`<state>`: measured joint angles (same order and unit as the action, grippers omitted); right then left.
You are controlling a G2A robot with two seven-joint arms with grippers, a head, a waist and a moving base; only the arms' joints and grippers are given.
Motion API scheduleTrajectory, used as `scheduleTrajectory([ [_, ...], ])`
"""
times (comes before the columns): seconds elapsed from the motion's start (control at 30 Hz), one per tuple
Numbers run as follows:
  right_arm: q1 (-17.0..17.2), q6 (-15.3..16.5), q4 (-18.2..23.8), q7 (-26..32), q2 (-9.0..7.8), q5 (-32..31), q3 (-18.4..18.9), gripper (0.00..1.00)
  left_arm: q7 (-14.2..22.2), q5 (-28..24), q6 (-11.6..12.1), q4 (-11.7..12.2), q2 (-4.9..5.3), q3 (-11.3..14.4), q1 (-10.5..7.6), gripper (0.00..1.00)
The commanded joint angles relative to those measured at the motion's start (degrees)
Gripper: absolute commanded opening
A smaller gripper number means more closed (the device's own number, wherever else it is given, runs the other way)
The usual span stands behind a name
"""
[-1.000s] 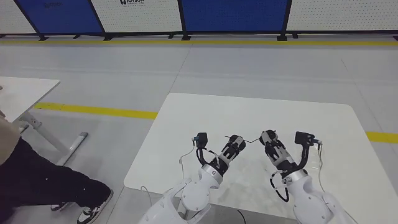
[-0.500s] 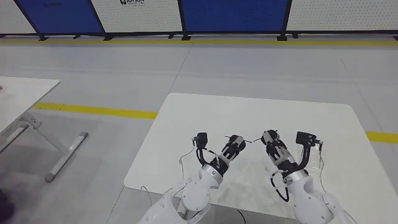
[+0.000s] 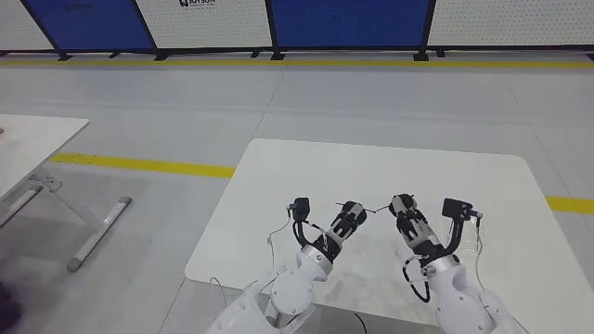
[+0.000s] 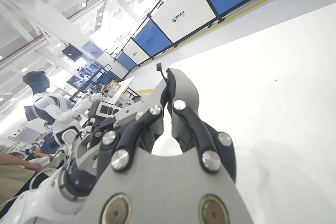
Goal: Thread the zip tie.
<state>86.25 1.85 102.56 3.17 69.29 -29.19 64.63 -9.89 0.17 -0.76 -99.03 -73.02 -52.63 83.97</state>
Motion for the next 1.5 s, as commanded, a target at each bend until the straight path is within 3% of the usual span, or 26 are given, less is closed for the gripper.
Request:
scheduleTrajectory([
  [0.0,0.1,0.1,0.1,0.0,0.04,-0.2,0.1,0.00,0.0,0.0,0.0,0.0,0.00,0.0,0.00,0.00],
  [1.47,0.4,2.3,-0.7,2.3,1.11,-1.6,1.5,0.00,0.0,0.0,0.0,0.0,0.00,0.0,0.00,0.00],
])
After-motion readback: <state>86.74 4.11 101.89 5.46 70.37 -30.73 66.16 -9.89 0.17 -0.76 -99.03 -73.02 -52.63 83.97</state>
